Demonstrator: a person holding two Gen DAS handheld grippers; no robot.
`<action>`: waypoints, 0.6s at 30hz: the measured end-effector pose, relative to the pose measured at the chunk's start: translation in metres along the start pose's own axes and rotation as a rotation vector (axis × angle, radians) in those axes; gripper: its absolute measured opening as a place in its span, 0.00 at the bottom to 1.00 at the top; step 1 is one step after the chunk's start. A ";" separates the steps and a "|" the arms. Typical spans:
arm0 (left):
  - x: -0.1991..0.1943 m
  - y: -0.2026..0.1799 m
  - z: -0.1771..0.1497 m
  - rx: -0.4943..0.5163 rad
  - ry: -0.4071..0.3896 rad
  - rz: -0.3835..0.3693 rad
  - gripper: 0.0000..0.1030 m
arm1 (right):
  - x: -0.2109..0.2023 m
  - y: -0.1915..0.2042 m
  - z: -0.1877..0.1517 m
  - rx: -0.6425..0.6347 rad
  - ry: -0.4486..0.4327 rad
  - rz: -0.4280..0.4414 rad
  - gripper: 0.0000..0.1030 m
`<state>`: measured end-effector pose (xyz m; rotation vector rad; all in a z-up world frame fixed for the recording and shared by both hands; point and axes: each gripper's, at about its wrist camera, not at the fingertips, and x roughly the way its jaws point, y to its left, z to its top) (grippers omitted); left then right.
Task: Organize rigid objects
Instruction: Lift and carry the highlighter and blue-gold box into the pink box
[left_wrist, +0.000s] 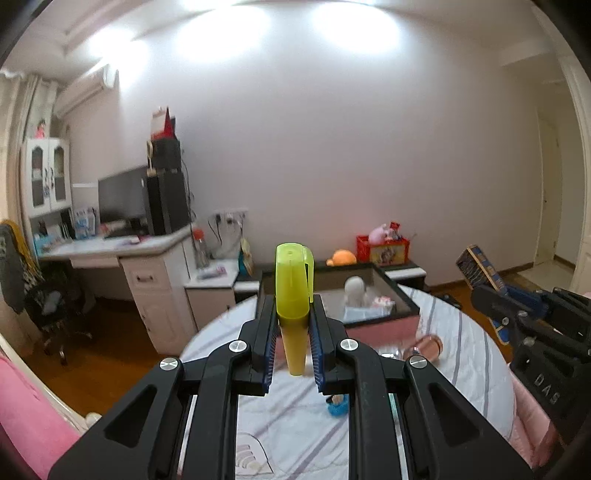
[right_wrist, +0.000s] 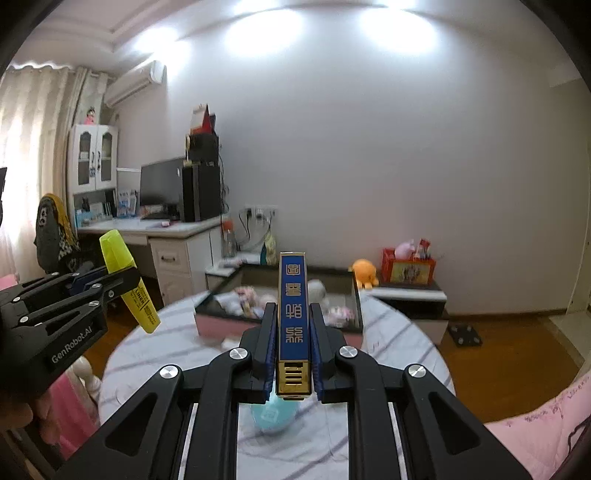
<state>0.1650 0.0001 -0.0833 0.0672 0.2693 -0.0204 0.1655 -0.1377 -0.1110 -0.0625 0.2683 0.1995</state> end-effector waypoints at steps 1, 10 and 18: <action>-0.003 0.000 0.002 0.003 -0.011 0.006 0.16 | -0.002 0.001 0.003 -0.001 -0.019 0.001 0.15; -0.006 -0.003 0.020 0.007 -0.070 0.013 0.16 | 0.000 0.008 0.017 -0.014 -0.050 0.009 0.15; 0.010 -0.007 0.029 0.012 -0.081 0.010 0.16 | 0.012 0.005 0.024 -0.017 -0.054 0.004 0.15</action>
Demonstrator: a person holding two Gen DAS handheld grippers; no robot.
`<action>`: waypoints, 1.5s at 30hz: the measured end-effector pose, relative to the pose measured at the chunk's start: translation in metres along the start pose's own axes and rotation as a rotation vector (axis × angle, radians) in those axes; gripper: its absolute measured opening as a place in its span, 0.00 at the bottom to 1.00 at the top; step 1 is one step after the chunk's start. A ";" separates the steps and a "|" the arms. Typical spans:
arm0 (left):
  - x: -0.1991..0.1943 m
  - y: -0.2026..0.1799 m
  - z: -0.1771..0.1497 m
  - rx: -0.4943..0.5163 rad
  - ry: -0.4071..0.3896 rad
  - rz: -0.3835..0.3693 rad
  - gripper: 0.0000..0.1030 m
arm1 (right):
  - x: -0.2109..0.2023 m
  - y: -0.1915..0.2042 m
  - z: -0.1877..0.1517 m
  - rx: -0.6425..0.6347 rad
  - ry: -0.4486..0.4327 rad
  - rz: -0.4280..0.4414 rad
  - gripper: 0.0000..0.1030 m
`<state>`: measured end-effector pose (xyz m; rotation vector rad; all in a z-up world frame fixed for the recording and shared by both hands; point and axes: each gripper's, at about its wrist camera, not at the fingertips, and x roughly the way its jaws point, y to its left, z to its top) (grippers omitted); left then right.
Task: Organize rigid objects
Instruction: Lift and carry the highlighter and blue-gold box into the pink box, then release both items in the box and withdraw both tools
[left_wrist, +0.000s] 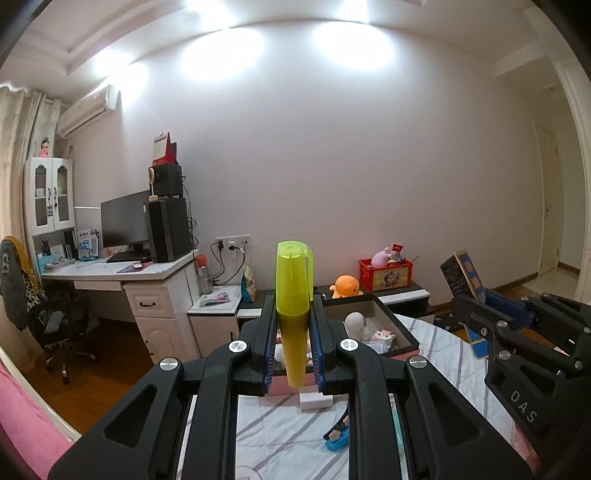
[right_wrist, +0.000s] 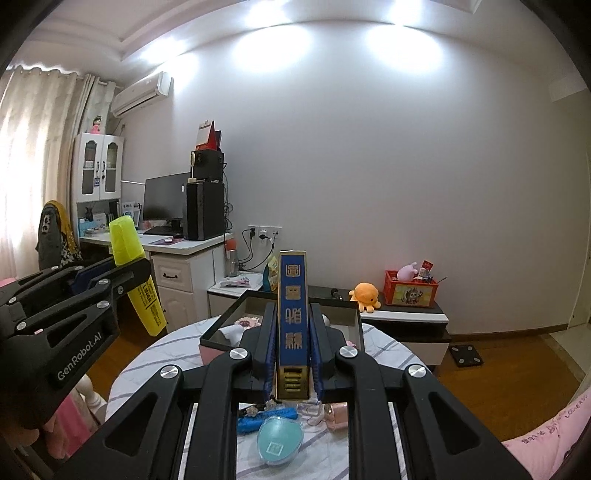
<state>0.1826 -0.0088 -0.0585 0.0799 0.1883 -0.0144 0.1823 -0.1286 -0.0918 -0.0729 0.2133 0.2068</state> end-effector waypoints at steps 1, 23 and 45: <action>0.003 -0.001 0.000 0.002 0.003 -0.004 0.16 | 0.002 -0.001 0.001 0.001 0.000 -0.001 0.15; 0.239 -0.009 -0.035 0.022 0.332 -0.098 0.16 | 0.197 -0.038 -0.024 -0.011 0.319 0.040 0.15; 0.220 0.018 -0.031 -0.048 0.294 -0.054 0.87 | 0.193 -0.049 -0.014 0.030 0.314 0.059 0.65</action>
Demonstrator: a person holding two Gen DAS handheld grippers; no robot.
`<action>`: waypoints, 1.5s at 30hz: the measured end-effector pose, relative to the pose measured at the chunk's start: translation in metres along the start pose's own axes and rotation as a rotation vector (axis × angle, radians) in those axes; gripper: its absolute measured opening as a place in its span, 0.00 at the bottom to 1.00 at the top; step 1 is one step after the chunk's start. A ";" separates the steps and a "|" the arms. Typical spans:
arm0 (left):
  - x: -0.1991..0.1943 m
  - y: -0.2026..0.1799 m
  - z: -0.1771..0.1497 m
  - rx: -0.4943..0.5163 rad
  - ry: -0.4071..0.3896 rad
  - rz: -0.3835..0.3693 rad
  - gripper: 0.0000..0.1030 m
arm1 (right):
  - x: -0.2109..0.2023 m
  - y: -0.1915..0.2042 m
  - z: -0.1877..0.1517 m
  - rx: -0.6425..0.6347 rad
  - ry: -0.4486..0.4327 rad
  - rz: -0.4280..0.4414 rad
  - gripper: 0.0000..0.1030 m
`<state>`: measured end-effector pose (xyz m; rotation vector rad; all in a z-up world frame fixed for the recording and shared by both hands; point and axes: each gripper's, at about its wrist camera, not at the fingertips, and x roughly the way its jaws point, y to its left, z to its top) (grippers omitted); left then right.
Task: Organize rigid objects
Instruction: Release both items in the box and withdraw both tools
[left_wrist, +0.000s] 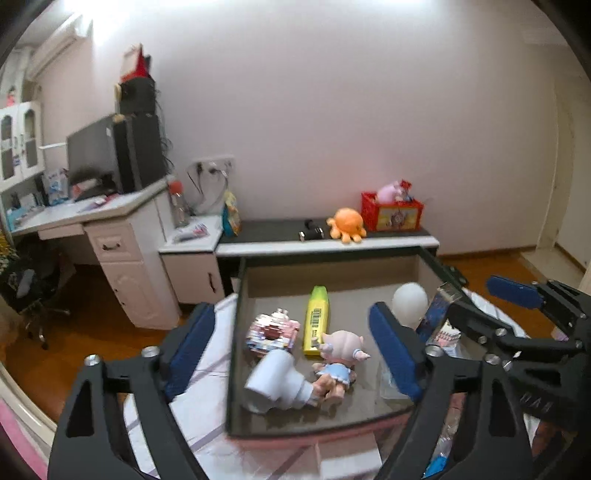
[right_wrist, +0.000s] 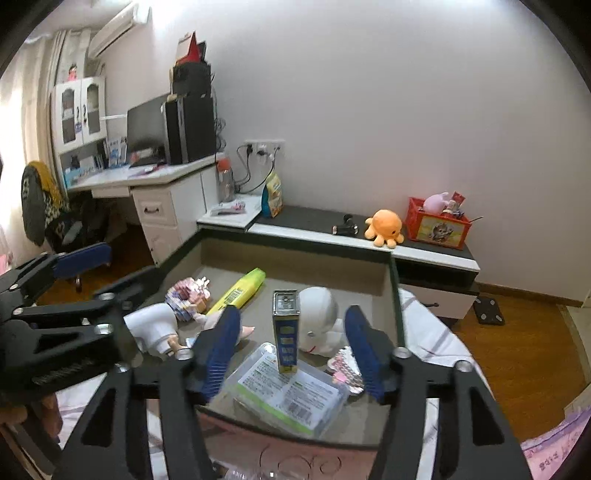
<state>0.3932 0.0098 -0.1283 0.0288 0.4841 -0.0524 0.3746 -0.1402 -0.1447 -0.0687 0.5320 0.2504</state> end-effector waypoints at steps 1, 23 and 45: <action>-0.011 0.002 0.000 0.001 -0.017 0.005 0.87 | -0.009 0.001 0.001 0.003 -0.010 -0.001 0.67; -0.246 -0.019 -0.053 0.033 -0.283 0.081 1.00 | -0.226 0.045 -0.057 0.039 -0.319 -0.115 1.00; -0.274 -0.018 -0.065 0.037 -0.297 0.116 1.00 | -0.250 0.053 -0.081 0.040 -0.323 -0.122 1.00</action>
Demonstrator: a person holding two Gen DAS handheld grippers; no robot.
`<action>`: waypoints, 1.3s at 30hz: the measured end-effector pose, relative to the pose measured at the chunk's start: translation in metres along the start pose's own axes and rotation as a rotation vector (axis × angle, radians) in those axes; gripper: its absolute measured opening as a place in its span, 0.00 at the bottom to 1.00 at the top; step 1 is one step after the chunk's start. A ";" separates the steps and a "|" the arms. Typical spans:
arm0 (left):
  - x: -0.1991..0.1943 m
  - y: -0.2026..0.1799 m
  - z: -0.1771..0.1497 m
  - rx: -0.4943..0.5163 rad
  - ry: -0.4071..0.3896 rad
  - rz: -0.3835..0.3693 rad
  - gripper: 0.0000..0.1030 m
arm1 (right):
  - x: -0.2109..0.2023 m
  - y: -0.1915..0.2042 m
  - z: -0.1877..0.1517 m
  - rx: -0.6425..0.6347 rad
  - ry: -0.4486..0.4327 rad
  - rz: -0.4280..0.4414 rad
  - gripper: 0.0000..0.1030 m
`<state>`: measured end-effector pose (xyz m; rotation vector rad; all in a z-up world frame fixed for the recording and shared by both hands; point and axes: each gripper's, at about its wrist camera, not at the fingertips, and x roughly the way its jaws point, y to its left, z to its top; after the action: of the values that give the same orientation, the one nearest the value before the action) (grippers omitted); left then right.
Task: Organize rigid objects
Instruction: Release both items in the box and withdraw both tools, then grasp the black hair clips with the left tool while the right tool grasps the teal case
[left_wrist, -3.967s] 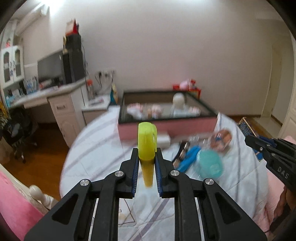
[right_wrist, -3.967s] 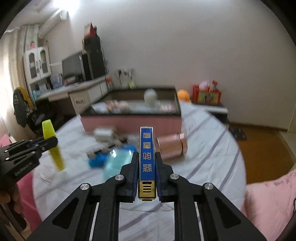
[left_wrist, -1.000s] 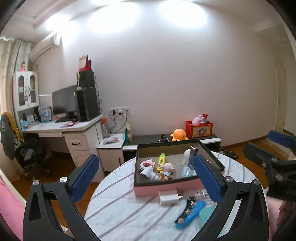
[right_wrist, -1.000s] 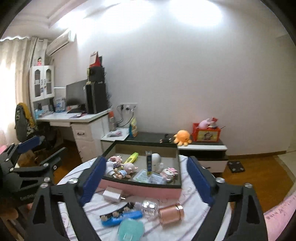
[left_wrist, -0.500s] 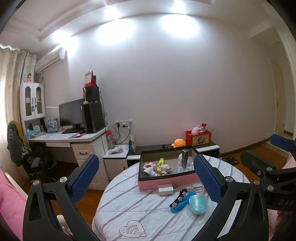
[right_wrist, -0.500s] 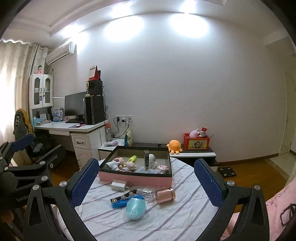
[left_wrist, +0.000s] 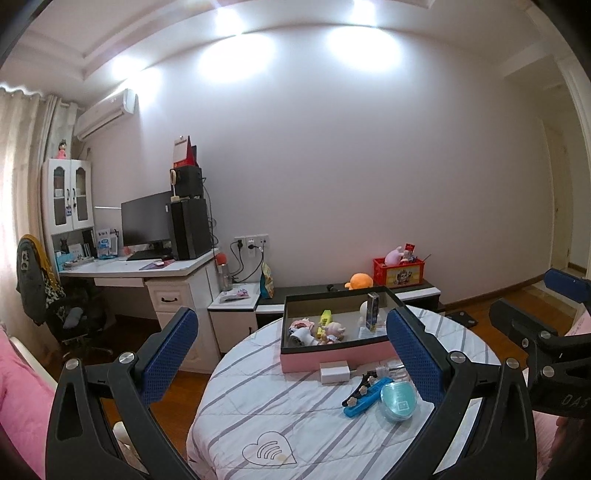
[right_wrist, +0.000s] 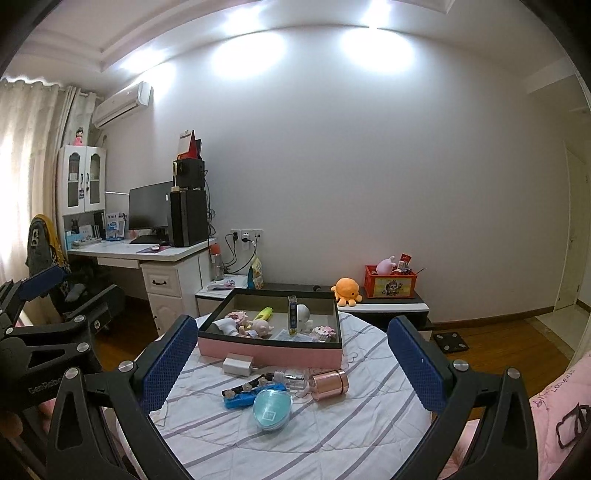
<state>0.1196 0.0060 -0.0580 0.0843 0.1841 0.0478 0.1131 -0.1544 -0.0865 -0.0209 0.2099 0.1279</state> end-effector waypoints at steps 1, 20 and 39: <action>0.000 0.001 -0.001 -0.002 0.001 0.000 1.00 | 0.000 0.000 -0.001 -0.001 0.004 0.000 1.00; 0.092 0.012 -0.080 0.001 0.326 -0.026 1.00 | 0.098 -0.011 -0.077 0.019 0.348 -0.001 1.00; 0.151 -0.006 -0.115 0.006 0.497 -0.121 1.00 | 0.180 0.002 -0.122 0.043 0.586 0.146 0.59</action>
<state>0.2472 0.0179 -0.1986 0.0663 0.6851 -0.0539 0.2620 -0.1344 -0.2437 0.0000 0.8000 0.2620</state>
